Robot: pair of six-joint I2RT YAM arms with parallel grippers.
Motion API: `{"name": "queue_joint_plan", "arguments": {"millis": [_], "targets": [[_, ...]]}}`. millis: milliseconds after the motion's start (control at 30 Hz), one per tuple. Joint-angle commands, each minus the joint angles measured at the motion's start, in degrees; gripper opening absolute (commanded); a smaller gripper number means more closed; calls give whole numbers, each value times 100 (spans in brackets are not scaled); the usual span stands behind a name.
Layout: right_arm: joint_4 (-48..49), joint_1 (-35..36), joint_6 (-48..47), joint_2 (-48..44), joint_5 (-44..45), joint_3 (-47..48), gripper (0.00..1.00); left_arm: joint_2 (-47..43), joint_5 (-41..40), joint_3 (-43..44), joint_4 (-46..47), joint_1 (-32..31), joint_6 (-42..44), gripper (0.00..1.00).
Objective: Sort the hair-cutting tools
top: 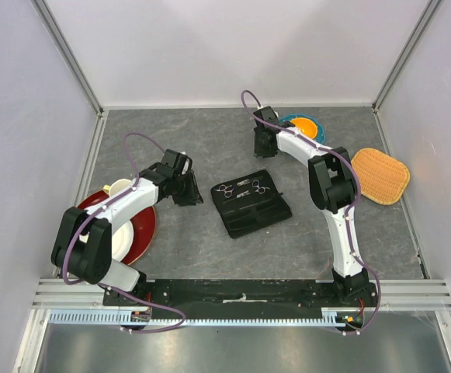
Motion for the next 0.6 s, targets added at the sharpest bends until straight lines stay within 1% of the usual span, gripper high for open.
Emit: {"name": "queue_joint_plan", "arguments": {"millis": [0, 67, 233, 367, 533, 567], "targets": [[-241, 102, -451, 145, -412, 313, 36, -191, 149, -277, -151, 21, 194, 36], [-294, 110, -487, 67, -368, 208, 34, -121, 316, -339, -204, 21, 202, 36], [-347, 102, -487, -293, -218, -512, 34, -60, 457, -647, -231, 21, 10, 36], [-356, 110, -434, -820, -201, -1355, 32, -165, 563, -875, -195, 13, -105, 36], [-374, 119, -136, -1392, -297, -2182, 31, -367, 581, -1192, -204, 13, -298, 36], [-365, 119, -92, -1619, -332, -2462, 31, -419, 563, -1323, -213, 13, -342, 36]]}}
